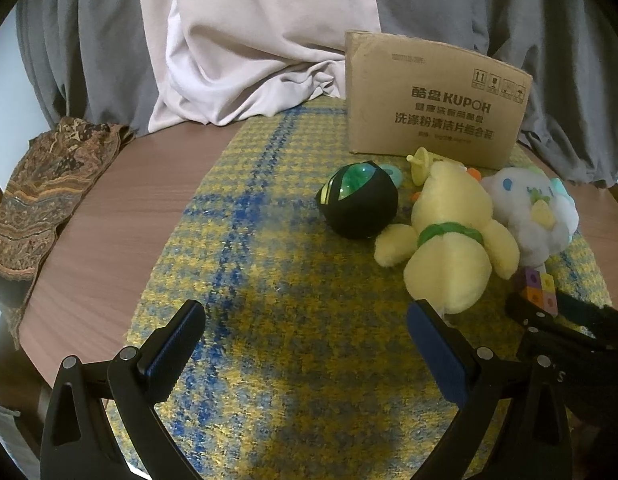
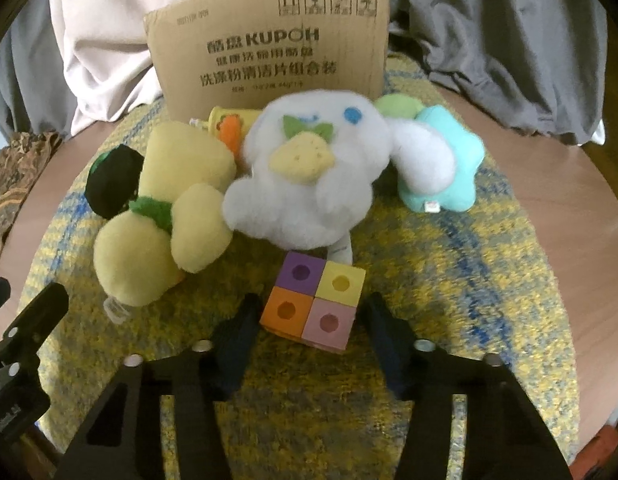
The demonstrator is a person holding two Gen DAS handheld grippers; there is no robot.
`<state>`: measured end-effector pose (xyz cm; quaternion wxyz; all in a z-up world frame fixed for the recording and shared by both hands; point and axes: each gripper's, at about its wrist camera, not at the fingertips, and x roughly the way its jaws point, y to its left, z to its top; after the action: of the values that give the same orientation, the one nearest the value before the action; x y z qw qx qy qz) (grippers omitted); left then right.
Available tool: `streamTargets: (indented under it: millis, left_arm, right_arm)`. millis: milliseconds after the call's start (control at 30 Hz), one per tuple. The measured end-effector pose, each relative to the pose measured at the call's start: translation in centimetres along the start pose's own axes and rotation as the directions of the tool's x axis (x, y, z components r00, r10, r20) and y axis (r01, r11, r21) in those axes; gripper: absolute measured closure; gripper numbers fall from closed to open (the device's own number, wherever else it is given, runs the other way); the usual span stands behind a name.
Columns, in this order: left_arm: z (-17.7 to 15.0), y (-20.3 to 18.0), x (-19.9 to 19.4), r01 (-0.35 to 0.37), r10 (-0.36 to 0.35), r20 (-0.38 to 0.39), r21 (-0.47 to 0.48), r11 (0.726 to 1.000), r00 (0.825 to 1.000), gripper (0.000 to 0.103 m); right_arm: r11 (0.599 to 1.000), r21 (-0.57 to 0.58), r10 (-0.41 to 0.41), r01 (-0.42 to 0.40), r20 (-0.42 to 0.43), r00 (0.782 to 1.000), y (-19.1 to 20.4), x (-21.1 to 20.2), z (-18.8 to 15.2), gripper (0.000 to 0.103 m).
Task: Organize objects
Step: 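Close the right tool on the cube block while the left tool grasps the yellow plush chick, then lift and carry the cube block and plush chick over the cardboard box with both tools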
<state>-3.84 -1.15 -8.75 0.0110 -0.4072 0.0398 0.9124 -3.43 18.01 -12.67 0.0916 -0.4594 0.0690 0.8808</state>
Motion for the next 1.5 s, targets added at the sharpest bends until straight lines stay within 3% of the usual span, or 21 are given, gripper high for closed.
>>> streamTargets:
  millis: [367, 767, 933, 1067, 1133, 1200, 1500]
  left_arm:
    - [0.3, -1.4, 0.1, 0.033, -0.033, 0.006, 0.019, 0.999, 0.999, 0.0]
    - [1.2, -6.7, 1.0, 0.121, -0.122, -0.003, 0.123, 0.985, 0.993, 0.001]
    - [1.4, -8.4, 2.0, 0.122, -0.119, -0.024, 0.166, 0.979, 0.993, 0.013]
    - [1.5, -9.1, 3.0, 0.116, -0.109, -0.047, 0.184, 0.976, 0.993, 0.041]
    - [1.6, -9.3, 3.5, 0.115, -0.106, -0.063, 0.185, 0.976, 0.992, 0.044]
    - [1.5, -9.3, 3.9, 0.114, -0.102, -0.074, 0.185, 0.976, 0.992, 0.053]
    - [1.7, -8.8, 3.2, 0.121, -0.114, -0.054, 0.17, 0.978, 0.992, 0.058]
  right_arm:
    - [1.0, 0.004, 0.012, -0.012, 0.025, 1.0, -0.9, -0.8, -0.1, 0.058]
    - [0.995, 0.084, -0.066, 0.06, 0.062, 0.996, -6.0, -3.4, 0.0, 0.059]
    - [0.991, 0.109, -0.083, 0.075, 0.065, 0.994, -7.3, -3.7, 0.0, 0.059]
    - [0.991, 0.112, -0.086, 0.078, 0.068, 0.994, -7.6, -4.0, -0.1, 0.059]
    - [0.991, 0.112, -0.084, 0.076, 0.068, 0.994, -7.6, -4.0, -0.1, 0.059]
    - [0.991, 0.111, -0.085, 0.077, 0.069, 0.994, -7.6, -4.0, -0.1, 0.059]
    - [0.993, 0.099, -0.076, 0.068, 0.08, 0.994, -7.4, -4.3, 0.0, 0.059]
